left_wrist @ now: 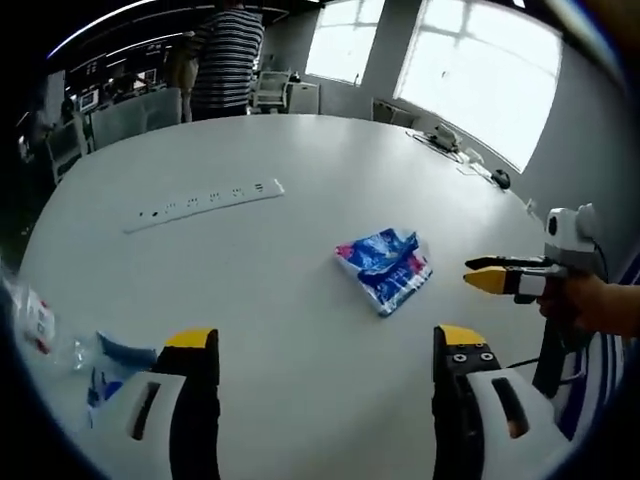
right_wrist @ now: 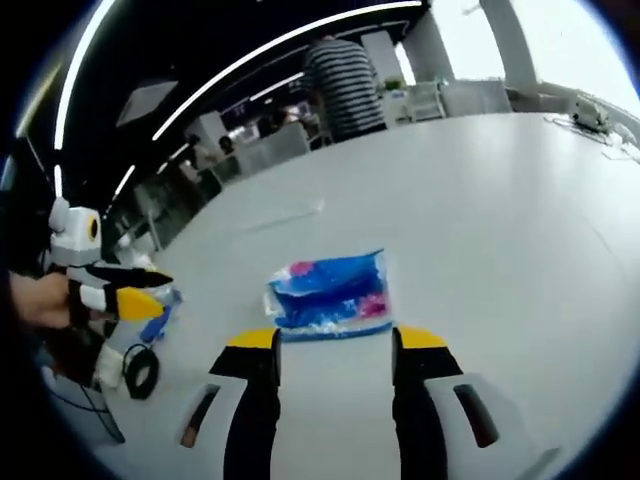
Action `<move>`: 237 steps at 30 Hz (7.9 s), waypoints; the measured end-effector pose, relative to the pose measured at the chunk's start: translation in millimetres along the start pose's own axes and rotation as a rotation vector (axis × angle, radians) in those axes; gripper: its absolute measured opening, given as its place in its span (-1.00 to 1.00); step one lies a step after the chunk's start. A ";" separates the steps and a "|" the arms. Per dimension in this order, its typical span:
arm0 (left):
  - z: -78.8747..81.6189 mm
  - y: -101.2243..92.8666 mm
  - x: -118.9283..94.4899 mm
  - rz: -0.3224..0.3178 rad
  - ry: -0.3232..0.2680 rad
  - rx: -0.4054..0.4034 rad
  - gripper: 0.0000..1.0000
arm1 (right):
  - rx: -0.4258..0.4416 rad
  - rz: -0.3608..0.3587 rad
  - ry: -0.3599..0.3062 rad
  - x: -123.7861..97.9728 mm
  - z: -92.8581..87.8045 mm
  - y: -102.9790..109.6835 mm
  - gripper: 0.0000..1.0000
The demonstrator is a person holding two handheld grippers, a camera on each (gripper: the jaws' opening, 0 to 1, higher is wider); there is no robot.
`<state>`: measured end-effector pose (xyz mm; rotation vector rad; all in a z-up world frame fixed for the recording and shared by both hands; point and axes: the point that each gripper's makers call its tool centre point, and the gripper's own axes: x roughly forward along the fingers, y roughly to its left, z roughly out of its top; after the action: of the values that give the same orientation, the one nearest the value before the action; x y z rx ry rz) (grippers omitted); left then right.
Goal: Arrange the tabletop items into an orderly group along one side of the table until the central work area is clear of visible clutter.
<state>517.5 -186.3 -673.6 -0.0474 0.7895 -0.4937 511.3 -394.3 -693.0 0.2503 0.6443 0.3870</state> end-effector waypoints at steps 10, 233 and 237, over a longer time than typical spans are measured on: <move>-19.2 34.9 -35.4 0.030 0.003 0.024 0.75 | 0.011 0.001 0.012 -22.7 -15.8 9.9 -0.15; 18.6 -66.3 -214.3 -0.522 -0.463 -0.358 -1.00 | 0.778 0.904 -0.059 -67.9 -25.4 269.8 -0.67; 11.2 -58.5 -212.9 -0.494 -0.451 -0.370 -1.00 | 0.750 0.930 -0.046 -75.0 -25.0 270.5 -0.77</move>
<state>374.3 -145.5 -510.2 -0.6873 0.4085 -0.7628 367.4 -180.3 -579.5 1.2936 0.5754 1.0158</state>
